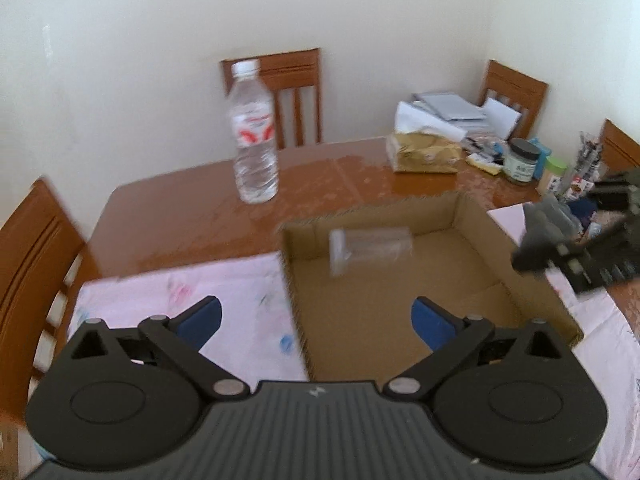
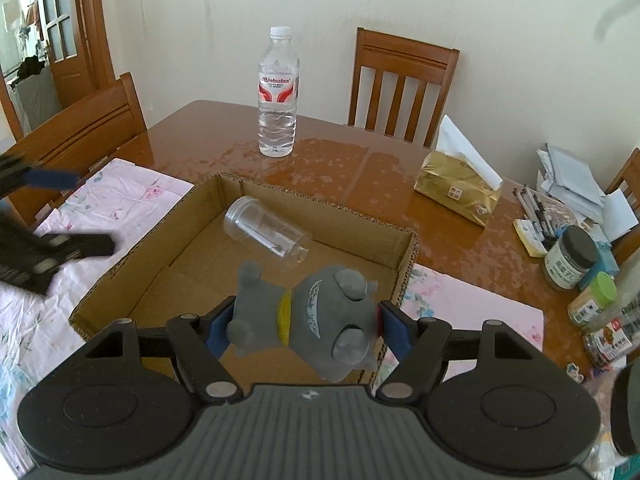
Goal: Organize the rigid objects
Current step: 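Carry the jar and gray toy into the cardboard box and release both, then move the left gripper to the black handle while the right gripper approaches the capsule bottle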
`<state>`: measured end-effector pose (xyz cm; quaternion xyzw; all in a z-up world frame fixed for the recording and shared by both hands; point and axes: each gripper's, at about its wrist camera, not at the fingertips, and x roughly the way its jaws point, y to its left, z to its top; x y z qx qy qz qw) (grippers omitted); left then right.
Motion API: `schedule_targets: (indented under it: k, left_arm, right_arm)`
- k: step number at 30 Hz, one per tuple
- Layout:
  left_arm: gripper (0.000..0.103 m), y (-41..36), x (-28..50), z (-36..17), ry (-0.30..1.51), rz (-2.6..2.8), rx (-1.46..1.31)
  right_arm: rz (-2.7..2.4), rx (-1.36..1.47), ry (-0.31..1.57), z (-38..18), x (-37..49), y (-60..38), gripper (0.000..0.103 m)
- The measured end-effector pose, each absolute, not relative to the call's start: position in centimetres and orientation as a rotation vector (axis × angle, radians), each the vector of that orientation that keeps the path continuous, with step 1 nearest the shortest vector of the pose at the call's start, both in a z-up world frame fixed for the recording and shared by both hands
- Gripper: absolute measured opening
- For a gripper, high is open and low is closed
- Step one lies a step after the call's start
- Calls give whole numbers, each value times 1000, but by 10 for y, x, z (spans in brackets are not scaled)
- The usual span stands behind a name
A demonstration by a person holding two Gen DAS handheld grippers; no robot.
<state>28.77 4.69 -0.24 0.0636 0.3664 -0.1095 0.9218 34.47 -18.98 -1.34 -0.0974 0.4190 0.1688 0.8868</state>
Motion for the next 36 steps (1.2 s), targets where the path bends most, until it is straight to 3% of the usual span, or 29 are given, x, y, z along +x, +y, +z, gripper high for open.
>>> schedule_targets:
  k: [9,12,24,36]
  left_arm:
    - [101,76,243,-19,824,-75,68]
    - [101,82,237,-23,835,-57,50]
    - [101,92,220,-38,885,11,34]
    - [101,80,181,-48,941,44,47]
  right_arm:
    - [319,-160,905,-20,401,-185,79]
    - [307,-144,879,-16,408,-183,103]
    - [269,-168,861,-6,367,-181,103]
    - [242,-149,848,-6,271,-196,103]
